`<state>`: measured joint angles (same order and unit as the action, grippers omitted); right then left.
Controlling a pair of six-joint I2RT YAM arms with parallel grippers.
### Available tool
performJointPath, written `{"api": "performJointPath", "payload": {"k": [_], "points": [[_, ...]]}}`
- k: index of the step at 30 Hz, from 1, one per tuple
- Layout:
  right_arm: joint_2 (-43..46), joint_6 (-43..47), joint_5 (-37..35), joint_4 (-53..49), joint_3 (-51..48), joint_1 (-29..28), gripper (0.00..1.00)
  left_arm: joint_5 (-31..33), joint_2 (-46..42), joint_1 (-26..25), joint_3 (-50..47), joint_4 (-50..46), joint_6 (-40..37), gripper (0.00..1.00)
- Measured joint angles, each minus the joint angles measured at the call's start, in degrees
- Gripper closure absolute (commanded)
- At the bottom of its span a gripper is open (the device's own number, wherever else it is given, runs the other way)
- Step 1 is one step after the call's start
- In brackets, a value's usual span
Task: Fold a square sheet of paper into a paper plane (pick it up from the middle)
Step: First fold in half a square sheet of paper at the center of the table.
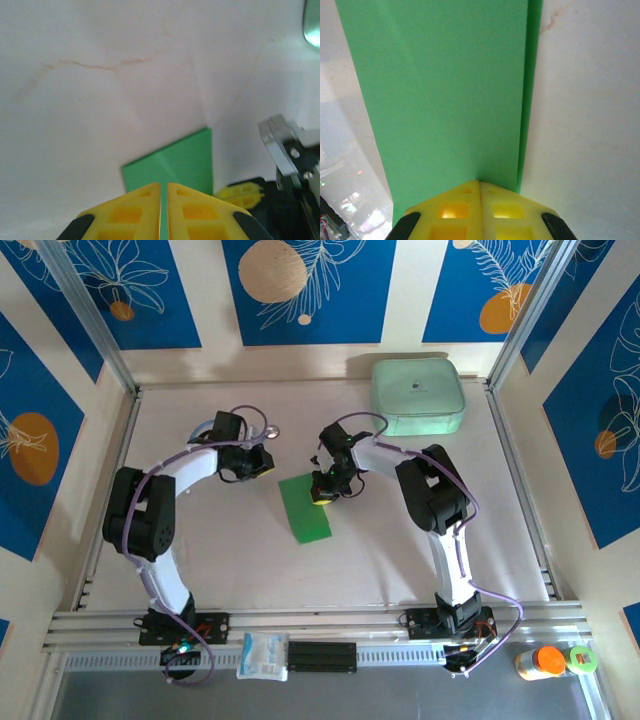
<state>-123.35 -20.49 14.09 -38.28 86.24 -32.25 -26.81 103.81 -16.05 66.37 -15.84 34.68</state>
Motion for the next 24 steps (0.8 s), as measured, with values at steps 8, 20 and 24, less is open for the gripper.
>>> {"api": "performJointPath", "payload": {"k": [8, 20, 24], "points": [[-1.6, 7.1, 2.3, -2.8, 2.3, 0.7, 0.99, -2.1, 2.6, -3.5, -2.2, 1.1, 1.5, 0.88], [-2.7, 8.6, 2.8, -5.1, 4.1, 0.9, 0.99, 5.3, 8.2, -2.8, 2.3, -3.5, -0.5, 0.89], [-3.2, 9.0, 2.8, -6.2, 5.0, 1.0, 0.99, 5.7, 8.2, -1.8, 2.6, -4.6, -1.7, 0.88]]}}
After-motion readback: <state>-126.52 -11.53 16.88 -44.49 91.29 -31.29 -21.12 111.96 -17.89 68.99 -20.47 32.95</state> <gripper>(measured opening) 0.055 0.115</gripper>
